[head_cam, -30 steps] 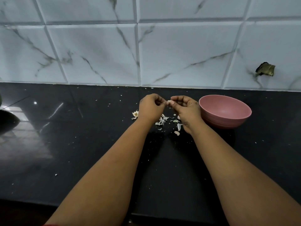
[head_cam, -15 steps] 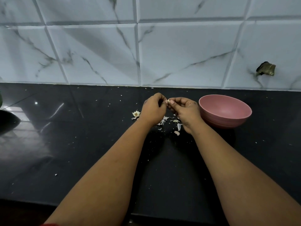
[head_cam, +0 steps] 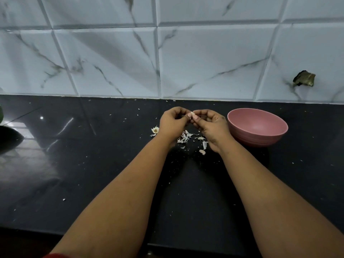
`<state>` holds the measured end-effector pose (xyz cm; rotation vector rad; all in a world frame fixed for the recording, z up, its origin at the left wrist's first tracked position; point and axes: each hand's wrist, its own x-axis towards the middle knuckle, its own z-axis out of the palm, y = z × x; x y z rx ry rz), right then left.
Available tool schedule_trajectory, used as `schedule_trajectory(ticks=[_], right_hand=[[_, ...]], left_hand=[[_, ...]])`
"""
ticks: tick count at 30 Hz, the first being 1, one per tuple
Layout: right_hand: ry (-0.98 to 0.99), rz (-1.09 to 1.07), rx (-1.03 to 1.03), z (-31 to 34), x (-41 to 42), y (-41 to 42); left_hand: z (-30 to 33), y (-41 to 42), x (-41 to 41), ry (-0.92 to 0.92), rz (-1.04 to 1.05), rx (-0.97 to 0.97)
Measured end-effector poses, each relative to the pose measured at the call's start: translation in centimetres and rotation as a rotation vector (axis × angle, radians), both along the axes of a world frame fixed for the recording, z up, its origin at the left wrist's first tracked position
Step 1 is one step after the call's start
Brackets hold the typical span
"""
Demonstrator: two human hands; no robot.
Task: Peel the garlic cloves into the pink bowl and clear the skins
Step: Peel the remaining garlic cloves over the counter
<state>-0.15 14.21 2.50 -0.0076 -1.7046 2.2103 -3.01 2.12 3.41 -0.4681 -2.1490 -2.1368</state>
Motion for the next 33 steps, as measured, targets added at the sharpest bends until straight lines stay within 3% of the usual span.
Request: schedule_trajectory(ticks=[5, 10, 15, 19, 25, 31, 33], right_hand=[[-0.052, 0.121, -0.119, 0.3, 0.3, 0.0], [-0.075, 0.11, -0.116, 0.0, 0.3, 0.0], [-0.07, 0.059, -0.055, -0.3, 0.4, -0.4], [-0.086, 0.034, -0.064, -0.3, 0.3, -0.2], [-0.074, 0.063, -0.147, -0.1, 0.3, 0.1], [-0.047, 0.084, -0.165, 0.1, 0.4, -0.2], [-0.045, 0.087, -0.144, 0.0, 0.4, -0.2]], left_hand=[[0.6, -0.4, -0.1, -0.218, -0.079, 0.169], [0.1, 0.2, 0.0, -0.146, 0.039, 0.067], [-0.5, 0.7, 0.1, 0.071, 0.2, -0.283], [-0.5, 0.7, 0.1, 0.117, 0.212, -0.307], [-0.5, 0.3, -0.2, 0.119, 0.148, -0.199], [-0.2, 0.2, 0.1, -0.082, 0.054, 0.101], [-0.1, 0.2, 0.1, -0.088, 0.051, 0.107]])
